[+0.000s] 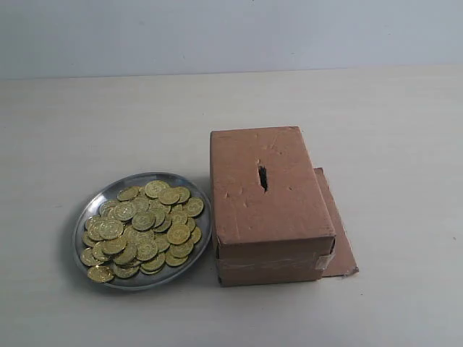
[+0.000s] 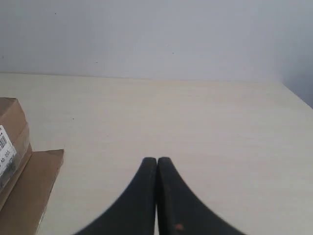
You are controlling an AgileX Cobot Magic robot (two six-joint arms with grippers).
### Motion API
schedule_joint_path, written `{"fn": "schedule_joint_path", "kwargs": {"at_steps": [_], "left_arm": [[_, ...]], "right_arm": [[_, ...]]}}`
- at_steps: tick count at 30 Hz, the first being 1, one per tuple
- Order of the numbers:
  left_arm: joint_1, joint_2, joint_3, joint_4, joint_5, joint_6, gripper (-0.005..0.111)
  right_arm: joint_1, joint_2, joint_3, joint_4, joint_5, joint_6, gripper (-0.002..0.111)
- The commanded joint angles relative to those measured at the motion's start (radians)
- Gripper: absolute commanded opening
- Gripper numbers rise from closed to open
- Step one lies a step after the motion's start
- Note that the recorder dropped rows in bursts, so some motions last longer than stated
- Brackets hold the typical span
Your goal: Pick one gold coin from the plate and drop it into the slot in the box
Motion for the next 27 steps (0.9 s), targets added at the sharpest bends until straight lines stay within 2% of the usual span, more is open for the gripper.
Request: {"fn": "schedule_joint_path", "kwargs": {"at_steps": [1,10,13,15,17,19,21,24,27], "left_arm": [[0.002,-0.007,-0.002,-0.004,-0.009,-0.002,0.0],[0.002,-0.007,-0.002,-0.002,-0.009,-0.003,0.0],[0.002,-0.007,-0.002,-0.002,-0.009,-0.003,0.0],[0.002,-0.007,-0.002,-0.002,-0.02,-0.006,0.0],[0.002,-0.007,-0.002,-0.042,-0.08,-0.056,0.0],[0.002,-0.007,-0.002,-0.166,-0.146,-0.155,0.0],[0.002,-0.007,-0.002,-0.269,-0.193,-0.184,0.0],[0.002,-0.007,-0.002,-0.274,-0.274,-0.179,0.0],[0.002,-0.007,-0.002,-0.278,-0.297,-0.183,0.0]], "right_arm": [[-0.002,-0.006,0.005,-0.001,-0.008,0.001,0.0],[-0.002,-0.006,0.005,-0.004,-0.01,-0.005,0.0],[-0.002,-0.006,0.005,-0.009,-0.06,-0.034,0.0],[-0.002,-0.006,0.005,0.048,-0.152,0.001,0.0],[-0.002,-0.006,0.005,0.202,-0.25,0.105,0.0],[-0.002,-0.006,0.005,0.302,-0.307,0.159,0.0],[-0.002,-0.006,0.005,0.339,-0.339,0.168,0.0],[-0.002,-0.006,0.005,0.346,-0.383,0.168,0.0],[-0.002,-0.006,0.005,0.443,-0.385,0.175,0.0]]}}
